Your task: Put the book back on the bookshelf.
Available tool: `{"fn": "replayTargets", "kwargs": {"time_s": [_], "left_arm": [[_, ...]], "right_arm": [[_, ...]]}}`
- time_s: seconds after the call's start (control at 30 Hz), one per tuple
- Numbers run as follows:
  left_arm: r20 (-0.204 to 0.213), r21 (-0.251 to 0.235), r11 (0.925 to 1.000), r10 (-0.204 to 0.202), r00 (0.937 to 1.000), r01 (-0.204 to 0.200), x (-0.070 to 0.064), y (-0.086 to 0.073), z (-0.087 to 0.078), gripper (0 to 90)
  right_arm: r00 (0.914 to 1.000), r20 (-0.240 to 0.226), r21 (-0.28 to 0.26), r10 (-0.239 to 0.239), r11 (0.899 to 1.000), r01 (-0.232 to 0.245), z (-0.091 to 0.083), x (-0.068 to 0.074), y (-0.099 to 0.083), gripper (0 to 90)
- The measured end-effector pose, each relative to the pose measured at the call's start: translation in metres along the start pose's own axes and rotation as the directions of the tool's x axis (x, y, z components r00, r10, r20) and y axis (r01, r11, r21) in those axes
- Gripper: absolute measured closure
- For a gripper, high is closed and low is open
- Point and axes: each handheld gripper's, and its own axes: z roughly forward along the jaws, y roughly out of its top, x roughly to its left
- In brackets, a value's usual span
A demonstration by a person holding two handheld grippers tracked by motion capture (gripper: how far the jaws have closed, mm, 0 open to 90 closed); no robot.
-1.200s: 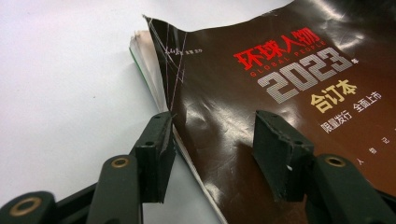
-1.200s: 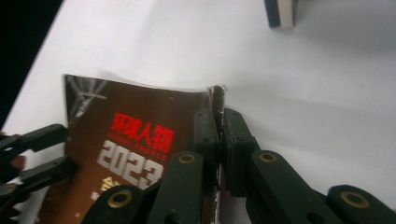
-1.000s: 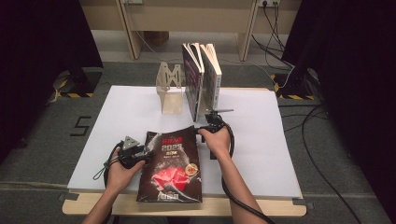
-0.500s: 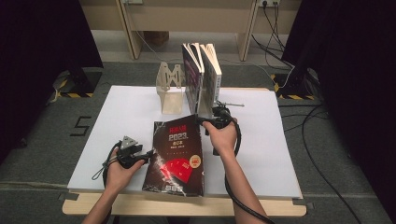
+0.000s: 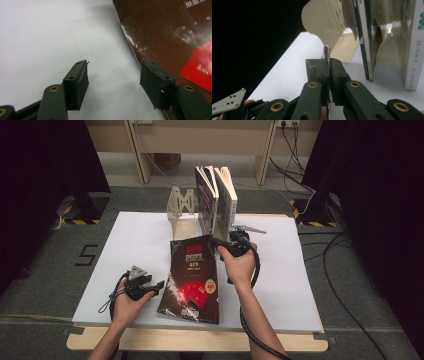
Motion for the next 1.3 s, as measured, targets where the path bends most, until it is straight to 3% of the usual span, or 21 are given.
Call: {"fn": "replayTargets", "kwargs": {"time_s": [0.17, 0.57, 0.73, 0.97, 1.03, 1.07, 1.2, 1.3], "left_arm": [[-0.001, 0.002, 1.0000, 0.007, 1.0000, -0.007, -0.001, 0.000, 0.000, 42.8], [0.003, -0.003, 0.9999, 0.011, 0.9999, -0.011, -0.001, 0.000, 0.000, 44.9], [0.025, -0.018, 0.9996, -0.020, 0.9995, 0.021, 0.000, 0.003, -0.001, 45.9], [0.075, -0.118, 0.9918, -0.040, 0.9964, 0.049, -0.008, 0.031, -0.015, 44.5], [0.082, -0.158, 0.9871, -0.016, 0.9965, 0.028, -0.014, 0.046, -0.020, 42.5], [0.073, -0.167, 0.9859, 0.001, 0.9973, 0.011, -0.015, 0.050, -0.022, 40.1], [0.051, -0.189, 0.9820, 0.000, 0.9987, 0.009, -0.019, 0.060, -0.023, 35.3], [0.076, -0.192, 0.9812, -0.006, 0.9971, 0.021, -0.023, 0.069, -0.024, 35.1]], "right_arm": [[0.9993, 0.007, -0.048, -0.036, 0.998, 0.036, -0.006, 0.006, 0.003, 87.1], [0.9957, 0.024, -0.096, -0.090, 0.991, 0.091, -0.008, 0.017, 0.010, 87.0], [0.9937, 0.034, -0.135, -0.107, 0.985, 0.111, -0.008, 0.025, 0.016, 87.0], [0.9912, 0.046, -0.161, -0.124, 0.978, 0.130, -0.005, 0.033, 0.020, 87.0], [0.9899, 0.049, -0.171, -0.133, 0.975, 0.140, -0.003, 0.036, 0.023, 87.0], [0.9894, 0.048, -0.176, -0.137, 0.974, 0.143, -0.002, 0.037, 0.024, 87.0], [0.9888, 0.053, -0.187, -0.140, 0.971, 0.147, -0.001, 0.040, 0.025, 87.0], [0.9862, 0.065, -0.195, -0.152, 0.967, 0.162, 0.001, 0.042, 0.026, 86.9]]}}
